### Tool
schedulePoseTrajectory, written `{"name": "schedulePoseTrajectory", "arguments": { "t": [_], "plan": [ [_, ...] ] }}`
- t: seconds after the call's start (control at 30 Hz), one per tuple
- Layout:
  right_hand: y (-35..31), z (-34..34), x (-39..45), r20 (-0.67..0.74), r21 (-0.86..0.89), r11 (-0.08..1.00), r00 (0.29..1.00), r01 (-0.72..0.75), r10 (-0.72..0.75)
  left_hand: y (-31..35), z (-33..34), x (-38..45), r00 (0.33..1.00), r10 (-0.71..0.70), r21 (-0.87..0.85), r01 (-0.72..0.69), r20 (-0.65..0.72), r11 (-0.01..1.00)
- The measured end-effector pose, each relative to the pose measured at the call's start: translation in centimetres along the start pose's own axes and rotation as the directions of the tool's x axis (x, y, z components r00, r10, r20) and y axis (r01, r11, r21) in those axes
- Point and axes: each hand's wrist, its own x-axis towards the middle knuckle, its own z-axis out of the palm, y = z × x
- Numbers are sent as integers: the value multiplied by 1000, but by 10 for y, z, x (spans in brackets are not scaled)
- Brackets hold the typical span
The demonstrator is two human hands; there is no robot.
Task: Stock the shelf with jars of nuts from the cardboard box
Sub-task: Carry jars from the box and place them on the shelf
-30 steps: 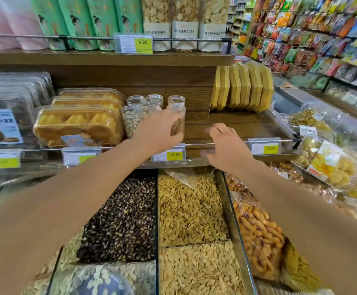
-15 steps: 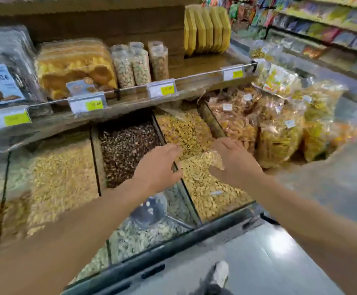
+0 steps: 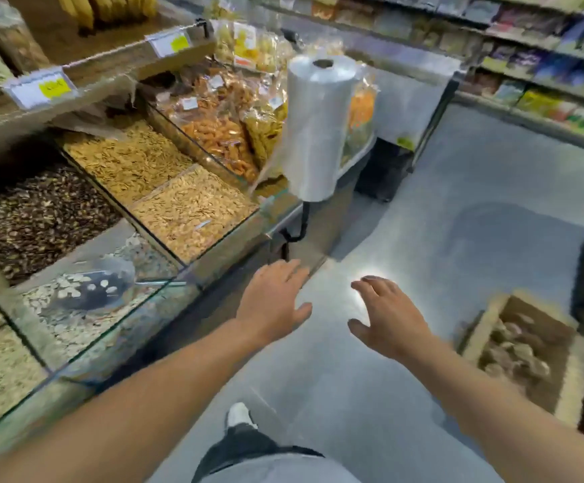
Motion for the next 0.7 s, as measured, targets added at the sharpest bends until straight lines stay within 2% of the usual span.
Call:
{"name": "schedulePoseTrajectory", "arguments": {
  "t": [0.13, 0.33, 0.53, 0.7],
  "plan": [
    [101, 2, -92, 5, 50, 970, 971, -238, 238, 114, 31, 18, 986, 155, -12, -154, 56, 988],
    [222, -10, -215, -56, 121, 853, 855, -507, 516, 275, 71, 39, 937, 338, -80, -332, 91, 940],
    [312, -16, -293, -101, 205, 714, 712, -669, 695, 401, 96, 78, 858, 497, -96, -488, 128, 868],
    [382, -14, -308, -74, 260, 627, 632, -735, 771, 477, 118, 130, 794, 595, -131, -581, 129, 804]
  ]
}}
